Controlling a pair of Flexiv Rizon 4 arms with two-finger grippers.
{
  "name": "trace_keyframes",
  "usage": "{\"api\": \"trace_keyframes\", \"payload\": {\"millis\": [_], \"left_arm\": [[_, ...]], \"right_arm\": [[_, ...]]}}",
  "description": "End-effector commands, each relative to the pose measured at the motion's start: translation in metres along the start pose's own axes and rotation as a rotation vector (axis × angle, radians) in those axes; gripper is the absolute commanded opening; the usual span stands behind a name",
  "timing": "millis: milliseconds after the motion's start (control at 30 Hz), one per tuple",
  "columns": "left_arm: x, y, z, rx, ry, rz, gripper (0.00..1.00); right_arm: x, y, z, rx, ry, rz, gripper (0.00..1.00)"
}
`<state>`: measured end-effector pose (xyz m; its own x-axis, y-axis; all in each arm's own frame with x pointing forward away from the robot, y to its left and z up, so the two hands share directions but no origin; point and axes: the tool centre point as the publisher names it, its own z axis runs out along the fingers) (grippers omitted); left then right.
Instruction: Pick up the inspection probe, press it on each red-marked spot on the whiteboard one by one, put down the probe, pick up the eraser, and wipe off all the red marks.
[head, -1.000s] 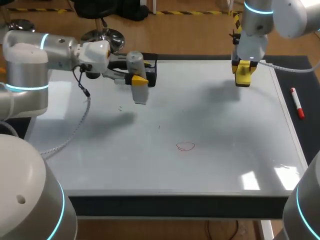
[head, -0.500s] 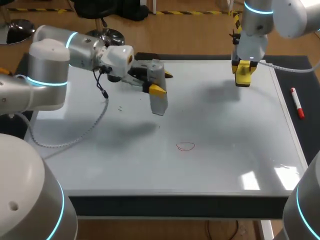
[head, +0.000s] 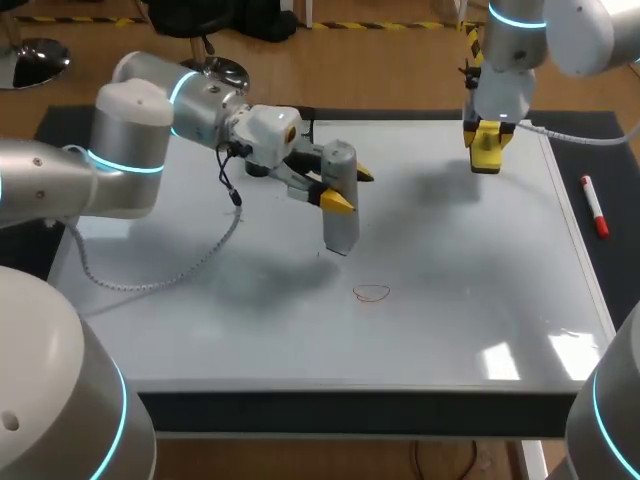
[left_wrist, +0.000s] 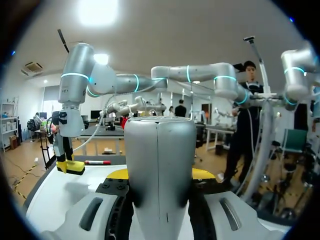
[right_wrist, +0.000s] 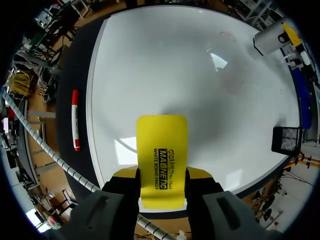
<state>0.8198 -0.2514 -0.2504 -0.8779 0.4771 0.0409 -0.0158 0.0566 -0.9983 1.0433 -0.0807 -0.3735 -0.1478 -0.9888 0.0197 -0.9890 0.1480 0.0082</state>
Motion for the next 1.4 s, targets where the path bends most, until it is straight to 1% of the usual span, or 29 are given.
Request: {"api": "trace_keyframes", "payload": {"millis": [33,400,567,700,1400], "left_arm": [[0.002,0.001,0.011,0.003,0.031,-0.008,0.0],[0.023,0.016,0.033,-0.005,0.05,-0.043,0.0],[0.03,0.02,0.041,0.007,0.066,-0.054,0.0],[0.032,0.02,0.039,0.013,0.055,-0.048,0.0],[0.032,0.02,0.039,0.013,0.055,-0.048,0.0]], "right_arm": [[0.001,0.0,-0.001,0.001,0.002,-0.003,0.0],[0.001,0.0,-0.001,0.001,0.002,-0.003,0.0],[0.001,0.0,-0.001,0.001,0.002,-0.003,0.0],[0.001,0.0,-0.001,0.001,0.002,-0.003,0.0],[0.001,0.0,-0.001,0.001,0.002,-0.003,0.0]]}}
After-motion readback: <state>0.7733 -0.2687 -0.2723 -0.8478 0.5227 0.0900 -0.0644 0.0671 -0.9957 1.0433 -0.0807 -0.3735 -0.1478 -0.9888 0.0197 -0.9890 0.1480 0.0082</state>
